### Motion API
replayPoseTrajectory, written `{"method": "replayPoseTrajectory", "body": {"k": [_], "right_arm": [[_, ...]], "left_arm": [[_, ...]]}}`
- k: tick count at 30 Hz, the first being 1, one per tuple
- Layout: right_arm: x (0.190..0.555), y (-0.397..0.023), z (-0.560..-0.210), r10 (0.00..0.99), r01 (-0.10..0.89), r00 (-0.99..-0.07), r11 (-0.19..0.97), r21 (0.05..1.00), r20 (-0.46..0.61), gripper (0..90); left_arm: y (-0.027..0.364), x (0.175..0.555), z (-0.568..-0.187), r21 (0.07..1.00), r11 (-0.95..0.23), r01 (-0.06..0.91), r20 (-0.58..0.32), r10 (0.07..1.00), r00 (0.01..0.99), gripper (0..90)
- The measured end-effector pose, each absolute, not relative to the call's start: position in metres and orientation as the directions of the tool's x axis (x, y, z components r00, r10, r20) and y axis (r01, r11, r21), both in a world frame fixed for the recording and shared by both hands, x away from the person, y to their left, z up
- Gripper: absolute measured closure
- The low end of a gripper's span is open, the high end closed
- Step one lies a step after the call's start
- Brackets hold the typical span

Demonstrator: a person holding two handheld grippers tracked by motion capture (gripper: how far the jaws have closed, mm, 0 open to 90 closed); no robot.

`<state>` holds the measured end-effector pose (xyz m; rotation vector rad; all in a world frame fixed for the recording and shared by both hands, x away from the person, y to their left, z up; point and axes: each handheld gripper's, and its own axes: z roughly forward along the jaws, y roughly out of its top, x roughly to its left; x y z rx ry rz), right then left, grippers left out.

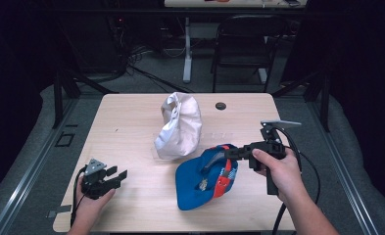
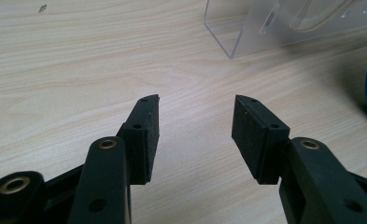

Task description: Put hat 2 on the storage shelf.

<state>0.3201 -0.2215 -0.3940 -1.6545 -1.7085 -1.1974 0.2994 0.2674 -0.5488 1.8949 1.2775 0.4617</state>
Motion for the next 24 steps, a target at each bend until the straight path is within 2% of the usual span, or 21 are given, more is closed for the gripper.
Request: {"method": "replayPoseTrajectory", "body": {"k": [12, 24], "right_arm": [[0.319, -0.226, -0.37, 0.553, 0.95, -0.181, -0.115, 0.291, 0.813, 78.0], [0.324, -0.242, -0.343, 0.559, 0.938, -0.166, -0.166, 0.306, 0.812, 78.1]], "left_arm": [[0.266, 0.299, -0.549, 0.776, -0.188, 0.603, -0.112, 0.898, 0.425, 51.8], [0.266, 0.301, -0.549, 0.775, -0.187, 0.604, -0.112, 0.899, 0.422, 51.8]]}}
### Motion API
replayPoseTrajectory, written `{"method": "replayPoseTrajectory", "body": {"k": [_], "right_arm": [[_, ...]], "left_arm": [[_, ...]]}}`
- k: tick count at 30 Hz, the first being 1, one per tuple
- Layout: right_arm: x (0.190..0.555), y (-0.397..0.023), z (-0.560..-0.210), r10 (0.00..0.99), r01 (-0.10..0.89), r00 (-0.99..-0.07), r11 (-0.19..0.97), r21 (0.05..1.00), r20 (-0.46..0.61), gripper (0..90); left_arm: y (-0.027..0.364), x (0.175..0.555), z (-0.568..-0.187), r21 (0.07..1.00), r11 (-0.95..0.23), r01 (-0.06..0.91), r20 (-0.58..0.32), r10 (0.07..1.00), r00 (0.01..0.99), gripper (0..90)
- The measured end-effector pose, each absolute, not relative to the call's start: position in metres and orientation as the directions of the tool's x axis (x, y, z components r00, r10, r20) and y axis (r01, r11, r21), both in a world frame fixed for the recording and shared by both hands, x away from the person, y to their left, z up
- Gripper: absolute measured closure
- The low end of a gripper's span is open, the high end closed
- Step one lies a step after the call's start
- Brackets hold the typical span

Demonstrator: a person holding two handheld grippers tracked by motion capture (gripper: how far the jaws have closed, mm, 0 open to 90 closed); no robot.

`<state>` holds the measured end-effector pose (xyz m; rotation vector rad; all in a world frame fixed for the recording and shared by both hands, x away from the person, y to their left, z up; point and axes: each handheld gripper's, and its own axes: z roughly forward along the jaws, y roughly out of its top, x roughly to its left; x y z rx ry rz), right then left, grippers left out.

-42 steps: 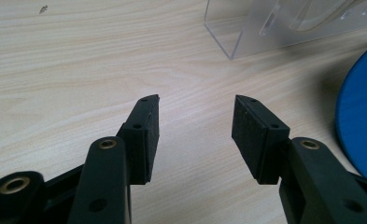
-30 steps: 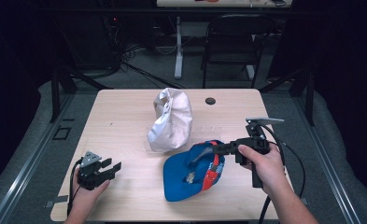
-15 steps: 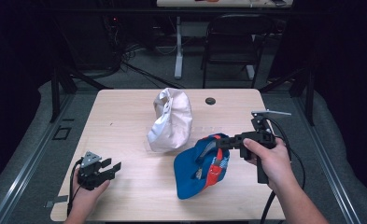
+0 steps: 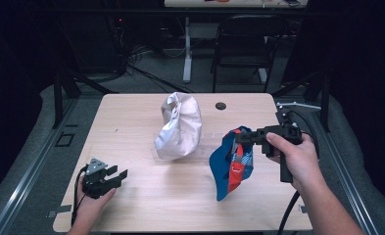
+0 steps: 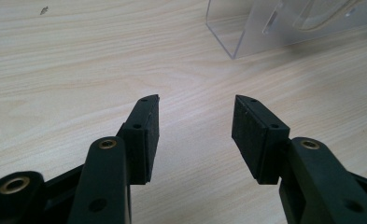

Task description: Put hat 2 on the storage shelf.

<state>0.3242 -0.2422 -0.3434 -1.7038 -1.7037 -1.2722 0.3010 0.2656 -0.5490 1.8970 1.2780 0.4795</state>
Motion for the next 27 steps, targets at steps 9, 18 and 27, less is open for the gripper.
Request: {"method": "replayPoseTrajectory", "body": {"k": [9, 18, 27], "right_arm": [[0.331, -0.253, -0.315, 0.534, 0.914, -0.157, -0.24, 0.328, 0.83, 78.0], [0.348, -0.252, -0.298, 0.546, 0.898, -0.145, -0.277, 0.341, 0.825, 78.0], [0.371, -0.256, -0.284, 0.563, 0.878, -0.149, -0.302, 0.371, 0.813, 78.0]], "left_arm": [[0.267, 0.3, -0.548, 0.779, -0.19, 0.597, -0.109, 0.897, 0.428, 51.8], [0.269, 0.3, -0.548, 0.78, -0.185, 0.597, -0.11, 0.9, 0.423, 51.8], [0.27, 0.301, -0.548, 0.781, -0.182, 0.597, -0.111, 0.901, 0.42, 51.8]]}}
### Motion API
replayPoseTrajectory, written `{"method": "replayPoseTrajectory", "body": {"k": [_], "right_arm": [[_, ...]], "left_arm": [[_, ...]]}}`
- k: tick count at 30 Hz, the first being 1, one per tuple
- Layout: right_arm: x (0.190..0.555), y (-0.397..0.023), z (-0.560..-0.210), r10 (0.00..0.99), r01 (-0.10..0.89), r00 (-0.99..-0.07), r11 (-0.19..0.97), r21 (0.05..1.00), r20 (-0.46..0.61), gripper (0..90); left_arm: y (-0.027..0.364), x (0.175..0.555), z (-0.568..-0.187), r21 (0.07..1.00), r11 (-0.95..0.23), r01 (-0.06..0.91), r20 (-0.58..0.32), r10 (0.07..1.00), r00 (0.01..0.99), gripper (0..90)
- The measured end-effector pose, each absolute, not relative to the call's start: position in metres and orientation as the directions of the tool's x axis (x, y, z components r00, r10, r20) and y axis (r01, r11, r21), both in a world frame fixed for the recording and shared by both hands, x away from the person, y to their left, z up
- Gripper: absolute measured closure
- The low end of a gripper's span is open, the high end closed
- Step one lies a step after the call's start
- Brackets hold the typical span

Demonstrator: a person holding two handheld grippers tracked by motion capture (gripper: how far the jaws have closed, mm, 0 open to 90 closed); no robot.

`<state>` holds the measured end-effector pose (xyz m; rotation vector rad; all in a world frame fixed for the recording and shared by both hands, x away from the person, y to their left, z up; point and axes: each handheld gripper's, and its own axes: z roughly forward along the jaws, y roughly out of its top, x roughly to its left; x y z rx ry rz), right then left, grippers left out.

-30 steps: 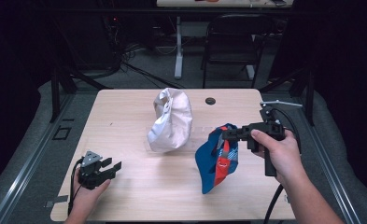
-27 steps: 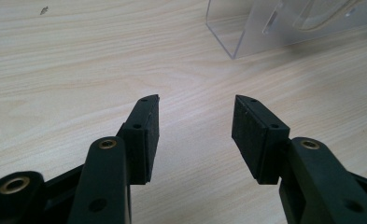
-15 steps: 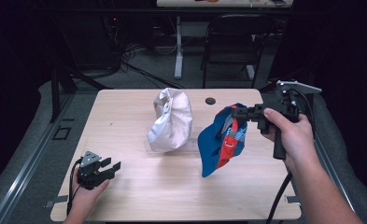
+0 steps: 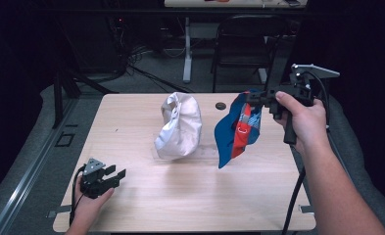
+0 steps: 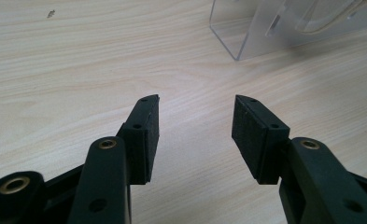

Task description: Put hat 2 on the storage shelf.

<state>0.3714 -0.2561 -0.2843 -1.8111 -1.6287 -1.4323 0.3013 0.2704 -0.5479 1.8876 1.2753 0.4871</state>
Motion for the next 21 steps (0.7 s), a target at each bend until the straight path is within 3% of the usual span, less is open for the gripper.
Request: {"method": "replayPoseTrajectory", "body": {"k": [21], "right_arm": [[0.423, -0.24, -0.292, 0.609, 0.877, -0.099, -0.321, 0.359, 0.787, 78.0]], "left_arm": [[0.274, 0.303, -0.548, 0.777, -0.179, 0.604, -0.119, 0.899, 0.42, 51.8]]}}
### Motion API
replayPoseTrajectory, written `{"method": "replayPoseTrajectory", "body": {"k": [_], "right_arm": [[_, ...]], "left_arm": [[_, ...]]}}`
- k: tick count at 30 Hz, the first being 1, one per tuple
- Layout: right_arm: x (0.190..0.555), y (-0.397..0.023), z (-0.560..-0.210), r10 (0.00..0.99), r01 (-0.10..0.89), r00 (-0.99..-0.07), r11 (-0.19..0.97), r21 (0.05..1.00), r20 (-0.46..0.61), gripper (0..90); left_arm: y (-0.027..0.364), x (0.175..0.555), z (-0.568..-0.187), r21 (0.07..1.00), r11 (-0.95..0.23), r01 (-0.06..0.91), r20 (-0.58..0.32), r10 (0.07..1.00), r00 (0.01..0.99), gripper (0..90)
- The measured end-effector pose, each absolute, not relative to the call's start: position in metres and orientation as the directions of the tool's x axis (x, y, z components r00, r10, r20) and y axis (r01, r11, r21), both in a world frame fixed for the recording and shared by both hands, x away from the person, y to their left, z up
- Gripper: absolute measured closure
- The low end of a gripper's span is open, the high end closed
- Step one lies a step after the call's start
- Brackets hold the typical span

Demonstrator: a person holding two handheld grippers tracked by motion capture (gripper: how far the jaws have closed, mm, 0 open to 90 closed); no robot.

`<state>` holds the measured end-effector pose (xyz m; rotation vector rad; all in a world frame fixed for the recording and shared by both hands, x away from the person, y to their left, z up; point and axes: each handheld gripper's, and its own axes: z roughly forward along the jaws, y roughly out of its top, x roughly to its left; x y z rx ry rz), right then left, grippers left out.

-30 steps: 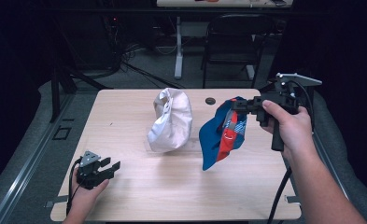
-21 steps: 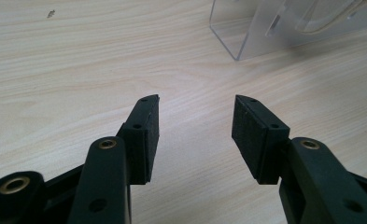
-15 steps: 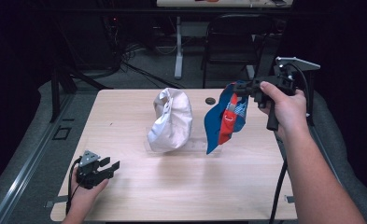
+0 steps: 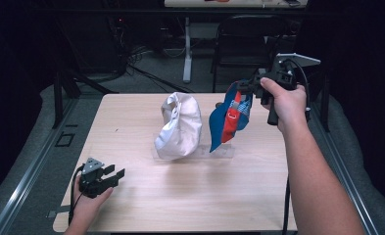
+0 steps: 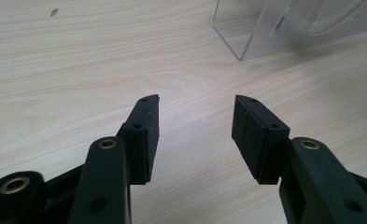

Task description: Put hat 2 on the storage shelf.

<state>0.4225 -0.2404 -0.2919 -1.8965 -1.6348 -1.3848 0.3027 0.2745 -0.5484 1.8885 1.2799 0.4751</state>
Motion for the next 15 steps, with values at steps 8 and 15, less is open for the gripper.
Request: {"method": "replayPoseTrajectory", "body": {"k": [8, 15], "right_arm": [[0.424, -0.248, -0.292, 0.606, 0.875, -0.091, -0.331, 0.354, 0.79, 78.0], [0.425, -0.252, -0.294, 0.625, 0.874, -0.082, -0.33, 0.358, 0.776, 78.0]], "left_arm": [[0.275, 0.303, -0.548, 0.776, -0.182, 0.604, -0.116, 0.9, 0.42, 51.8], [0.274, 0.303, -0.548, 0.771, -0.186, 0.609, -0.116, 0.899, 0.422, 51.7]]}}
